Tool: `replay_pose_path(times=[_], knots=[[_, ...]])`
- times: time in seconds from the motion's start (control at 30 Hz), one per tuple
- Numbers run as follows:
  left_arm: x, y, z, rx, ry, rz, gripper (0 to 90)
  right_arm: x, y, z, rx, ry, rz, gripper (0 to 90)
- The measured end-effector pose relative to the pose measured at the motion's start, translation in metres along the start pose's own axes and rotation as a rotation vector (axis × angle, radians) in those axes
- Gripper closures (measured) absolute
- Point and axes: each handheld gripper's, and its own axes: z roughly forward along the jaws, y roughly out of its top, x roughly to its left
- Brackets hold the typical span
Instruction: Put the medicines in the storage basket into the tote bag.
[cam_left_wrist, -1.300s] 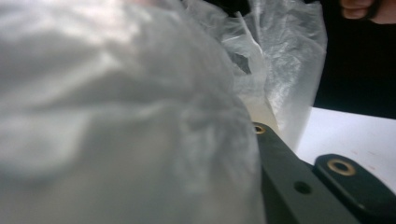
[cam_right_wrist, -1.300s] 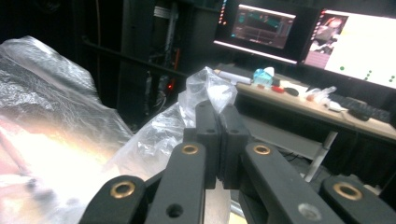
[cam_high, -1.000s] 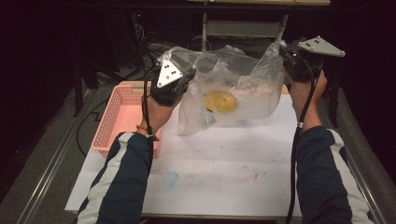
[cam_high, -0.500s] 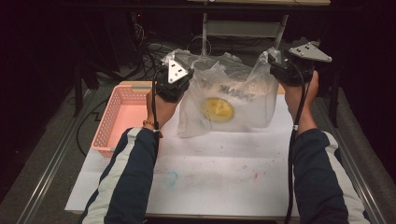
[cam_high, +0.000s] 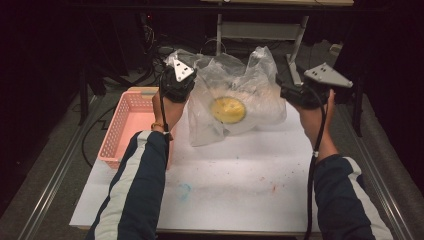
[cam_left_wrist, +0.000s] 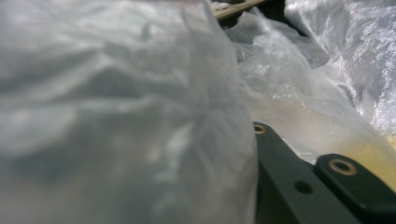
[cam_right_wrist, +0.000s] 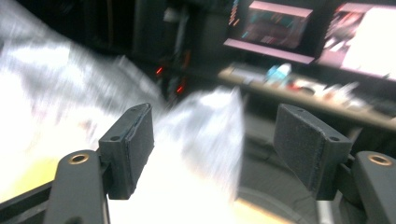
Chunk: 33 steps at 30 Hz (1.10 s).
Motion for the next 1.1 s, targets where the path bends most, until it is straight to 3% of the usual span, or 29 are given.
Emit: replay_pose_path(times=[0.13,0.27,0.3,0.43,0.57,0.6,0.7,0.87,0.93,1.03,1.07,1.1], knots=[[0.0,-0.001,0.002,0.001,0.014,0.002,86.9,0.007,-0.039,0.013,0.097,0.055,-0.002,25.6],[-0.002,-0.002,0.003,0.008,0.013,0.008,86.1,0.008,-0.068,0.027,0.196,0.059,0.007,23.1],[-0.002,-0.002,0.003,0.01,0.014,0.009,80.6,0.008,-0.072,0.03,0.221,0.059,0.017,23.4],[-0.003,-0.005,0.002,0.008,0.015,0.008,77.6,0.002,-0.078,0.033,0.223,0.045,0.068,36.8],[0.001,-0.004,-0.003,-0.005,0.022,0.002,74.2,-0.002,-0.078,0.031,0.226,0.051,0.05,63.8],[0.002,-0.003,-0.005,-0.011,0.024,0.0,74.3,-0.002,-0.078,0.031,0.227,0.055,0.054,76.6],[0.004,-0.001,-0.009,-0.018,0.028,0.015,74.3,-0.003,-0.078,0.031,0.25,0.069,0.037,90.0],[0.005,0.003,-0.014,-0.032,0.023,0.021,74.1,-0.001,-0.077,0.032,0.249,0.073,0.027,90.0],[0.005,0.005,-0.015,-0.031,0.02,0.012,68.2,0.0,-0.074,0.03,0.23,0.066,0.023,90.0],[0.005,0.006,-0.02,-0.02,0.016,-0.011,53.3,0.002,-0.071,0.027,0.211,0.06,0.028,86.5],[0.005,0.006,-0.023,-0.025,0.016,-0.015,43.1,0.004,-0.07,0.026,0.211,0.063,0.027,83.1],[0.006,0.007,-0.027,-0.036,-0.015,-0.021,38.4,0.005,-0.068,0.025,0.208,0.07,0.026,79.4]])
